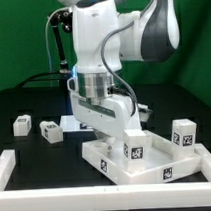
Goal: Assemble square table
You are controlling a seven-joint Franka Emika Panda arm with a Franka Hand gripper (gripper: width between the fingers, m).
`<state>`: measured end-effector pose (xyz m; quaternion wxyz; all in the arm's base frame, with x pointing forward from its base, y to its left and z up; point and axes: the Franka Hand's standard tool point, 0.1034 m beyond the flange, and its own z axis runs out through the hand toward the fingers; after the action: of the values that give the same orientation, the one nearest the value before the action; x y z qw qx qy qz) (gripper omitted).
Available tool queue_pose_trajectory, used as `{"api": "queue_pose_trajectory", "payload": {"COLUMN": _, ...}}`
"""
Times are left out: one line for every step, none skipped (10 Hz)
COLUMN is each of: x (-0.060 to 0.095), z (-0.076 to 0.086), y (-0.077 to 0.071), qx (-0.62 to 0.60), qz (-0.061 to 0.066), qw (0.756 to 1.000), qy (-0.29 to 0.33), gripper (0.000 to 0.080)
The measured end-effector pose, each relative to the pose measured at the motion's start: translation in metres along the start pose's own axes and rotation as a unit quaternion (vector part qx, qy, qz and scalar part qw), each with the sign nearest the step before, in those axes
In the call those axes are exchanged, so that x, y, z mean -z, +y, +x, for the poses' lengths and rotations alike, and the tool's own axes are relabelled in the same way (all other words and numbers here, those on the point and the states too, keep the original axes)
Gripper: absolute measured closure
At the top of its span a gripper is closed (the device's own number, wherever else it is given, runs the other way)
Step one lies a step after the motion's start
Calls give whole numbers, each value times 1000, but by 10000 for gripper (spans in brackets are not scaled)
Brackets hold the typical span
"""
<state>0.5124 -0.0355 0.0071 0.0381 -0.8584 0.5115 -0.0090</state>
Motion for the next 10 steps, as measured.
{"api": "queue_pose_trajectory", "payload": {"x": 1, "z": 4, "y": 2, "qx": 37, "qz": 0, "qw": 999, "qy": 2, "gripper": 738}}
{"api": "queue_pose_trajectory", "payload": {"x": 5, "z": 20, "y": 6, "qx": 120, "qz": 2, "qw": 993, "qy": 2, "gripper": 738}}
{"api": "queue_pose_trajectory", "payload": {"x": 7, "z": 37, "y": 13, "qx": 190, "qz": 4, "qw": 982, "qy": 6, "gripper": 738}}
{"api": "queue_pose_trajectory", "payload": {"x": 9, "z": 46, "y": 12, "qx": 245, "qz": 1, "qw": 969, "qy": 11, "gripper": 738}}
{"api": "queue_pose_trajectory", "payload": {"x": 11, "z": 49, "y": 7, "qx": 312, "qz": -3, "qw": 950, "qy": 17, "gripper": 738}}
{"api": "queue_pose_trajectory", "payload": {"x": 11, "z": 47, "y": 4, "qx": 335, "qz": -6, "qw": 942, "qy": 22, "gripper": 738}}
{"api": "queue_pose_trajectory", "payload": {"x": 10, "z": 49, "y": 7, "qx": 349, "qz": -7, "qw": 937, "qy": 21, "gripper": 738}}
{"api": "queue_pose_trajectory", "payload": {"x": 10, "z": 51, "y": 8, "qx": 381, "qz": -11, "qw": 924, "qy": 21, "gripper": 738}}
{"api": "queue_pose_trajectory", "payload": {"x": 11, "z": 52, "y": 4, "qx": 421, "qz": -17, "qw": 907, "qy": 20, "gripper": 739}}
{"api": "queue_pose_trajectory", "payload": {"x": 13, "z": 58, "y": -14, "qx": 495, "qz": -27, "qw": 868, "qy": 23, "gripper": 739}}
